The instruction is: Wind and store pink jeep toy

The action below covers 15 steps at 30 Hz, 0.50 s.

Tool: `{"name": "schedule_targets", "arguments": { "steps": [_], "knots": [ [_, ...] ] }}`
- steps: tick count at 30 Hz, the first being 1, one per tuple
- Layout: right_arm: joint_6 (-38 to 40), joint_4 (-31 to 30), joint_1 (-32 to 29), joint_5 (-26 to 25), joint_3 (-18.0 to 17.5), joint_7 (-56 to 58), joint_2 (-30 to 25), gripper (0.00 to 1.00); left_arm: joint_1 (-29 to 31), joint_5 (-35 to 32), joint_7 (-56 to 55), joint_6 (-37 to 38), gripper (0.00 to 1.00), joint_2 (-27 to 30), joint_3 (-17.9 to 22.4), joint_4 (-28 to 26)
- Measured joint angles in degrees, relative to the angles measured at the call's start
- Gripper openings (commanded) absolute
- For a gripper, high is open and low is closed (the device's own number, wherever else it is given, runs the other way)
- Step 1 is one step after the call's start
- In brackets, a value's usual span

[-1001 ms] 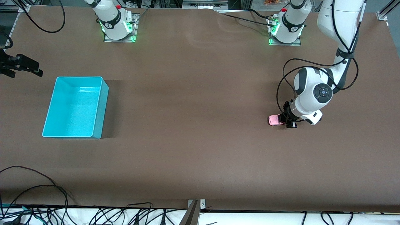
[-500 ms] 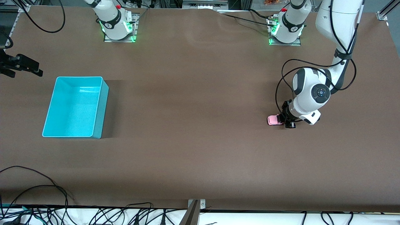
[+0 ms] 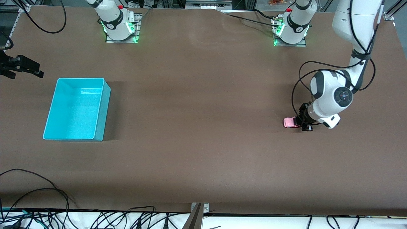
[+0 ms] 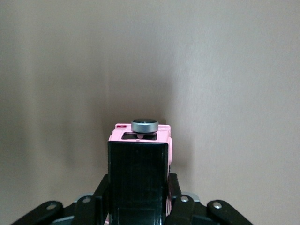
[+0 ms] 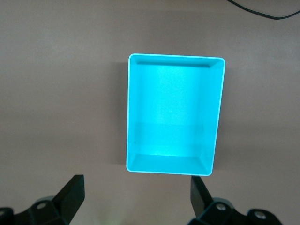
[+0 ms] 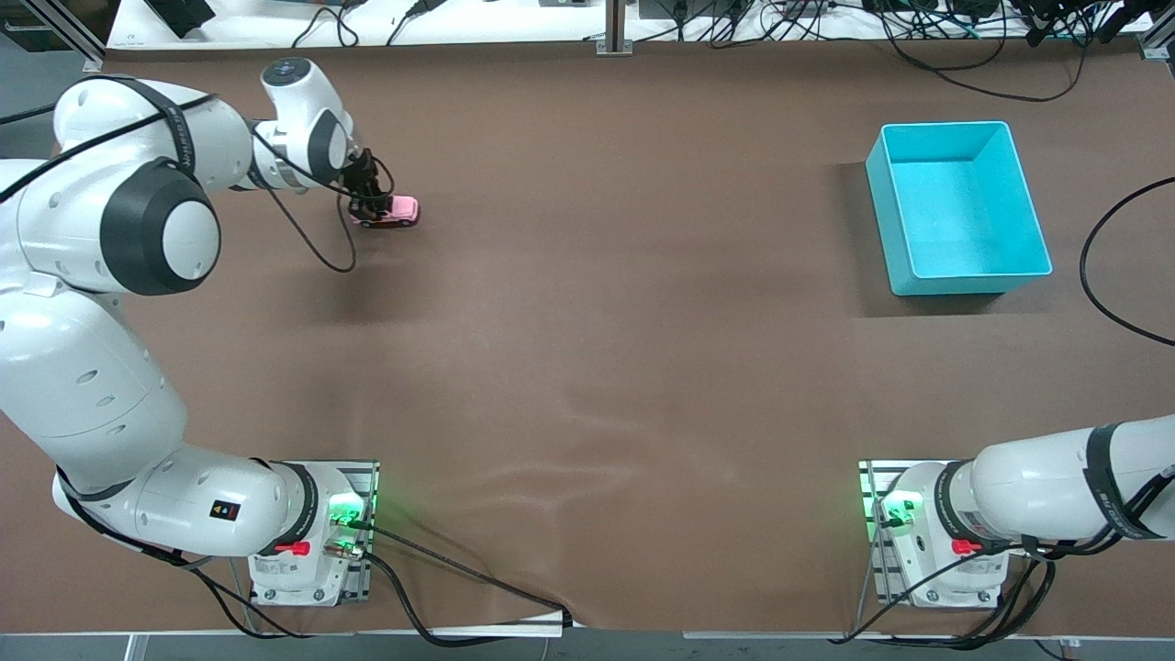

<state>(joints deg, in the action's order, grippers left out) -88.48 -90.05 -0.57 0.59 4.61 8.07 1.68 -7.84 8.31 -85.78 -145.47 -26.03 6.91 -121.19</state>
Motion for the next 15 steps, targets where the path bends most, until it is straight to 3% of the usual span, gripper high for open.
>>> {"name": "schedule_targets", "arguments": {
  "steps": [12, 15],
  "knots": [
    [0.00, 0.00, 0.00, 0.00, 0.00, 0.00, 0.00, 1.00, 6.27, -0.15, 7.75, -0.68, 0.30, -0.09, 0.19, 0.01],
    [0.00, 0.00, 0.00, 0.00, 0.00, 0.00, 0.00, 1.00, 7.01, -0.16, 8.41, -0.87, 0.37, -0.11, 0.21, 0.01]
  ]
}}
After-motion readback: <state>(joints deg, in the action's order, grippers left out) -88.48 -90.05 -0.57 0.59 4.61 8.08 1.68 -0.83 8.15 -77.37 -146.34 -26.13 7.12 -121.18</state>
